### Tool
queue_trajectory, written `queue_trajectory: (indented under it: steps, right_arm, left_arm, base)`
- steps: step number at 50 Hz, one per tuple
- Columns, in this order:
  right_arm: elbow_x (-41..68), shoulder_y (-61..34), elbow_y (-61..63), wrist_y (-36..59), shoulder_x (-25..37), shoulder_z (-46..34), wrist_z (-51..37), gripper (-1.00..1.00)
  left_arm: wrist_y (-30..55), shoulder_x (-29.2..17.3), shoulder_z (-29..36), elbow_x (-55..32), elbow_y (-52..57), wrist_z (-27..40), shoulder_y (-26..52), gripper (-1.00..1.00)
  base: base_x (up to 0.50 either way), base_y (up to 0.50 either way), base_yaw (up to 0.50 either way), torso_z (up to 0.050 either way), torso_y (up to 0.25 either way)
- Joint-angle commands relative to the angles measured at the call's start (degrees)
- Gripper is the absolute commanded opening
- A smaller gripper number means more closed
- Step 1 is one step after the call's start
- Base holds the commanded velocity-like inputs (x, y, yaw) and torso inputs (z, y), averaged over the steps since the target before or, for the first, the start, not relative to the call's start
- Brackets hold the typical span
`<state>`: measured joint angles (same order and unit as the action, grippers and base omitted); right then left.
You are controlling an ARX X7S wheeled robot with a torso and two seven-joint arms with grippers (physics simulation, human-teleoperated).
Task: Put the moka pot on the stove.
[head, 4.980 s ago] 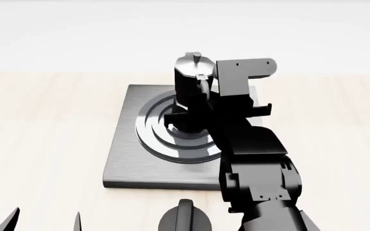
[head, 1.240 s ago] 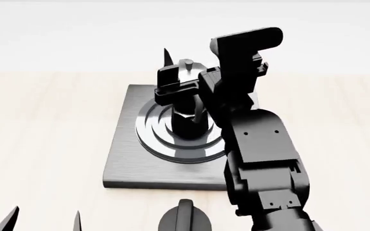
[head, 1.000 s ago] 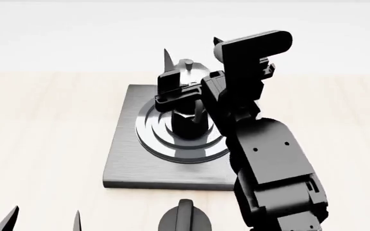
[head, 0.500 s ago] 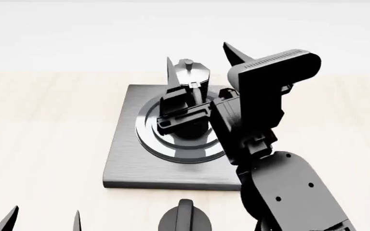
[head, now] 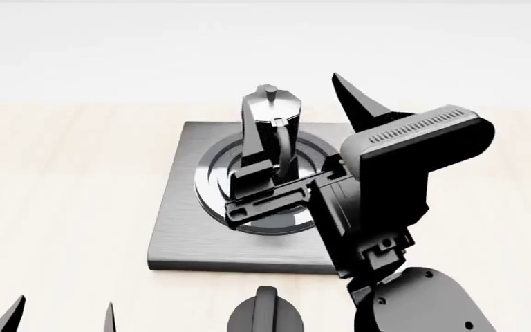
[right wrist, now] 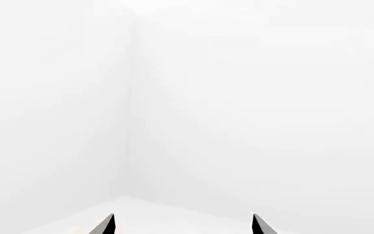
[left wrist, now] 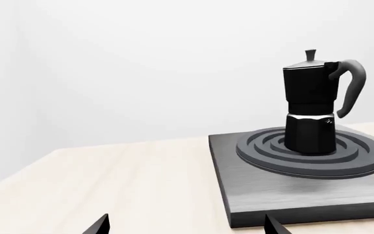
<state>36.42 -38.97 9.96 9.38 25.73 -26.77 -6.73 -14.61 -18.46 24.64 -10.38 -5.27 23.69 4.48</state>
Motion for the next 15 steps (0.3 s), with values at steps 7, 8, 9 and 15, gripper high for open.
queue_trajectory:
  steps: [7, 8, 9, 15]
  right_arm:
    - [-1.1, 5.3, 9.5, -0.8, 3.4, 1.3, -4.2, 1.00]
    - [-1.2, 5.8, 10.1, -0.8, 3.6, 1.3, -4.6, 1.00]
    - [-1.0, 5.9, 10.4, -0.8, 3.6, 1.4, -4.8, 1.00]
    - [-0.9, 6.8, 12.8, -0.4, 4.7, 2.0, -6.1, 1.00]
  left_arm:
    - [-1.9, 0.1, 0.0, -0.3, -0.8, -0.8, 0.1, 1.00]
    - [-1.9, 0.1, 0.0, -0.4, -0.7, -1.0, 0.1, 1.00]
    - [-1.9, 0.1, 0.1, -0.5, -0.7, -1.1, 0.2, 1.00]
    - [-2.0, -0.1, 0.3, -0.6, -0.8, -1.4, 0.2, 1.00]
  base:
    - [0.00, 0.00, 0.00, 0.000, 0.000]
    - [0.00, 0.00, 0.00, 0.000, 0.000]
    - [0.00, 0.00, 0.00, 0.000, 0.000]
    - [0.00, 0.00, 0.00, 0.000, 0.000]
